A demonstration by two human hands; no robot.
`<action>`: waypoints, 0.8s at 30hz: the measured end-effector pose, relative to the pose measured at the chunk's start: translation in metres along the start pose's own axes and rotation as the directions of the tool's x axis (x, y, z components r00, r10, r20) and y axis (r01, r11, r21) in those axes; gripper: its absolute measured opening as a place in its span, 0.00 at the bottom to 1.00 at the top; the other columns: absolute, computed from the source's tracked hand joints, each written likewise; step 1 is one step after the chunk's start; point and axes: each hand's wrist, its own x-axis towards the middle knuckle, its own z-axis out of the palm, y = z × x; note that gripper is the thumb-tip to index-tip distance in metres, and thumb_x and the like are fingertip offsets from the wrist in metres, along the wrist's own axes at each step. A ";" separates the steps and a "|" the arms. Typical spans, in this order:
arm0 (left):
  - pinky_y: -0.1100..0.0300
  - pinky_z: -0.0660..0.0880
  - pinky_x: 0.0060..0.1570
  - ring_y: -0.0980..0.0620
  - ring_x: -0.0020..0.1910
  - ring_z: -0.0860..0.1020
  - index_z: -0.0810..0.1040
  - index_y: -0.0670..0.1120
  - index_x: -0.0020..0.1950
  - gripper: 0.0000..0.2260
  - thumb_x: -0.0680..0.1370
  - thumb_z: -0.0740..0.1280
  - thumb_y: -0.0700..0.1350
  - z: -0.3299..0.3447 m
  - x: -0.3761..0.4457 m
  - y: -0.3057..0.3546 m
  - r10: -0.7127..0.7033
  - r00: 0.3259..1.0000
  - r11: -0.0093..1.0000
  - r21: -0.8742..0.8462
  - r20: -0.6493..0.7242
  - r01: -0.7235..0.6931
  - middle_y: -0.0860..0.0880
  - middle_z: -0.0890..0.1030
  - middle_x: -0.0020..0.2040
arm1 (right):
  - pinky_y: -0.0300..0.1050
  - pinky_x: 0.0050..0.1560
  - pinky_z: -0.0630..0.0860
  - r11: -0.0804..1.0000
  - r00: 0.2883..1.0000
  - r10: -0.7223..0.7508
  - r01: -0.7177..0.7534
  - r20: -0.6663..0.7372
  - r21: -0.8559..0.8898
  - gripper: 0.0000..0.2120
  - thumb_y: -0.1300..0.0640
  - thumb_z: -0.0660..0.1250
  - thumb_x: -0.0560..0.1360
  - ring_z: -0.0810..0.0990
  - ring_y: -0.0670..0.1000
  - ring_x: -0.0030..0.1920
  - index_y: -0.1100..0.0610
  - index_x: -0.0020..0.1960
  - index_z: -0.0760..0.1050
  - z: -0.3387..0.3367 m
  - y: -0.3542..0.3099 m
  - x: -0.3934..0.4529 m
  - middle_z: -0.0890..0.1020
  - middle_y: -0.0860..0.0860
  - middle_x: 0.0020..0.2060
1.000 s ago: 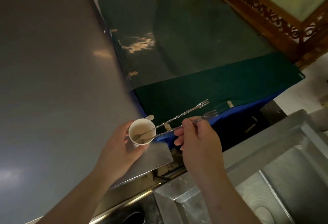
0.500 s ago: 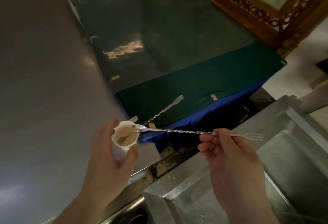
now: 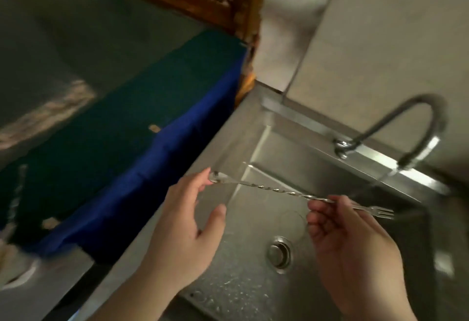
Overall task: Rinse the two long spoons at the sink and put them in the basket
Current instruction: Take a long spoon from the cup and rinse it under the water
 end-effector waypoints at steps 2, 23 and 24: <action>0.74 0.68 0.54 0.69 0.63 0.68 0.67 0.60 0.71 0.25 0.74 0.65 0.54 0.030 0.008 0.012 0.018 0.998 1.000 -0.026 0.067 -0.016 0.68 0.70 0.60 | 0.39 0.27 0.78 0.999 0.998 -0.026 0.028 -0.059 0.035 0.13 0.60 0.59 0.82 0.81 0.51 0.26 0.61 0.42 0.77 -0.028 -0.012 0.011 0.84 0.59 0.29; 0.66 0.77 0.48 0.60 0.51 0.83 0.70 0.61 0.55 0.09 0.80 0.62 0.45 0.302 0.066 0.069 0.044 0.897 0.898 -0.410 0.441 0.157 0.62 0.84 0.53 | 0.39 0.32 0.79 0.833 0.902 0.239 0.000 -0.359 0.554 0.11 0.62 0.57 0.83 0.83 0.49 0.31 0.61 0.45 0.74 -0.213 -0.004 0.116 0.84 0.56 0.31; 0.65 0.77 0.46 0.58 0.49 0.84 0.71 0.59 0.55 0.09 0.81 0.61 0.44 0.304 0.068 0.071 0.042 0.901 0.880 -0.443 0.432 0.172 0.61 0.85 0.52 | 0.40 0.34 0.78 0.821 0.893 0.272 -0.020 -0.360 0.571 0.11 0.62 0.57 0.83 0.82 0.50 0.33 0.62 0.45 0.74 -0.212 0.000 0.119 0.83 0.57 0.33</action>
